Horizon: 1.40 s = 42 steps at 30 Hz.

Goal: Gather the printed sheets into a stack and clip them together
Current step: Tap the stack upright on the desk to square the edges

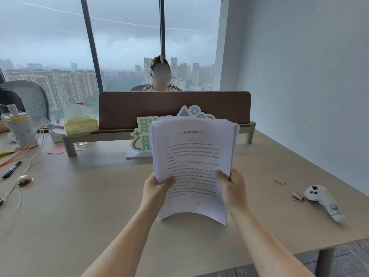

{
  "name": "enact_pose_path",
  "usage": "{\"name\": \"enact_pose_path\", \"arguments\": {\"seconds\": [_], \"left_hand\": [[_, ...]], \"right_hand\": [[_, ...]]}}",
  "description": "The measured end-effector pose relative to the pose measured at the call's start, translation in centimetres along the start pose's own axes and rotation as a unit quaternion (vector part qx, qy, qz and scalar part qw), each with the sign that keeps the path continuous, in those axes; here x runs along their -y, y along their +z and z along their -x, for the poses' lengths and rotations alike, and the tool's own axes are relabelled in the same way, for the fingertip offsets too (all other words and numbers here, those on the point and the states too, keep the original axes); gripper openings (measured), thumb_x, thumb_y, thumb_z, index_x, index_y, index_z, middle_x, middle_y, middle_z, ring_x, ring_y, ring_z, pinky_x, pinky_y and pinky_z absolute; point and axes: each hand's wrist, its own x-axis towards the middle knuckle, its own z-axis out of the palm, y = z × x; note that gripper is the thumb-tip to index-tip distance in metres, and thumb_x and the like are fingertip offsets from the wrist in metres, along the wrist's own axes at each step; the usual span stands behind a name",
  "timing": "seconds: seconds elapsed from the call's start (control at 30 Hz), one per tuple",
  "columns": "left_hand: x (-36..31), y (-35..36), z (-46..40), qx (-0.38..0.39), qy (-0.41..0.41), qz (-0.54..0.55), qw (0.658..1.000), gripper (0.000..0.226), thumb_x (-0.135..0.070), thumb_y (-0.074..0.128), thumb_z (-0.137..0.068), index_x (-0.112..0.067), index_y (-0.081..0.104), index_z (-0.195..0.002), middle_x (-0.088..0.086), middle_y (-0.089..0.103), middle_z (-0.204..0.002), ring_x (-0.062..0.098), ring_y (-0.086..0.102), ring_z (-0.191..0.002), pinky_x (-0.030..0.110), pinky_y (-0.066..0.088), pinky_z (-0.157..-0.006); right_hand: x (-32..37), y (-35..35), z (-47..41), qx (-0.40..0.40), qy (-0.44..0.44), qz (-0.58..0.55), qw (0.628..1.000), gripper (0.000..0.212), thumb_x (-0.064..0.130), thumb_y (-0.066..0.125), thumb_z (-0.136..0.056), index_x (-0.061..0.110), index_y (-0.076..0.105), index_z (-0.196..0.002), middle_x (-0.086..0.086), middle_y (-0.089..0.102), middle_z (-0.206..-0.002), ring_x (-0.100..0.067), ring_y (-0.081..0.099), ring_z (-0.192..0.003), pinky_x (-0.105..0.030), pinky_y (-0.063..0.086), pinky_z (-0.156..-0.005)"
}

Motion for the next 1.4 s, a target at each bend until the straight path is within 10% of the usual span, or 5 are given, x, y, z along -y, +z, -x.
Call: {"name": "enact_pose_path", "arguments": {"seconds": [0.43, 0.6, 0.83, 1.07, 1.4], "left_hand": [[0.4, -0.8, -0.1, -0.027, -0.006, -0.044, 0.999, 0.01, -0.005, 0.072, -0.083, -0.015, 0.074, -0.083, -0.007, 0.076, -0.075, 0.015, 0.069, -0.069, 0.026, 0.056, -0.061], [-3.3, -2.6, -2.4, -0.028, 0.053, -0.182, 0.982, 0.024, -0.01, 0.074, -0.082, -0.028, 0.07, -0.068, -0.014, 0.07, -0.059, 0.018, 0.064, -0.062, 0.034, 0.052, -0.063], [-9.4, -3.7, -3.9, -0.002, 0.206, -0.516, 0.832, 0.012, -0.033, 0.069, -0.084, -0.022, 0.072, -0.081, -0.002, 0.068, -0.073, 0.027, 0.062, -0.076, 0.033, 0.049, -0.064], [-10.5, -2.7, -2.8, 0.029, 0.338, -0.6, 0.724, 0.014, -0.029, 0.062, -0.091, -0.026, 0.072, -0.081, -0.003, 0.068, -0.073, 0.025, 0.055, -0.068, 0.029, 0.032, -0.06], [-6.0, -6.1, -3.3, -0.097, 0.265, -0.531, 0.799, 0.049, -0.044, 0.08, -0.073, -0.021, 0.063, -0.113, 0.002, 0.066, -0.116, 0.026, 0.055, -0.106, 0.042, 0.04, -0.091]], "right_hand": [[-0.9, 0.1, 0.2, -0.02, 0.016, 0.007, 1.0, 0.029, 0.006, 0.057, -0.091, 0.028, 0.055, -0.11, 0.005, 0.07, -0.098, -0.012, 0.068, -0.091, -0.033, 0.05, -0.074], [1.1, -1.3, -2.1, -0.095, -0.021, 0.078, 0.992, 0.077, 0.027, 0.073, -0.085, 0.036, 0.028, -0.147, 0.01, 0.052, -0.131, -0.01, 0.055, -0.112, -0.034, 0.045, -0.098], [2.9, -1.9, -3.3, -0.065, -0.112, 0.211, 0.969, 0.083, 0.035, 0.076, -0.08, 0.036, 0.027, -0.148, 0.011, 0.038, -0.151, -0.013, 0.037, -0.135, -0.036, 0.034, -0.106], [1.4, -1.2, -2.1, -0.012, -0.032, 0.132, 0.991, 0.016, 0.019, 0.076, -0.081, 0.03, 0.065, -0.077, 0.004, 0.067, -0.074, -0.023, 0.061, -0.073, -0.031, 0.044, -0.061], [-2.1, -1.4, -0.6, 0.0, 0.106, 0.006, 0.994, 0.005, 0.005, 0.076, -0.08, 0.01, 0.075, -0.08, -0.01, 0.075, -0.082, -0.024, 0.066, -0.071, -0.044, 0.056, -0.069]]}}
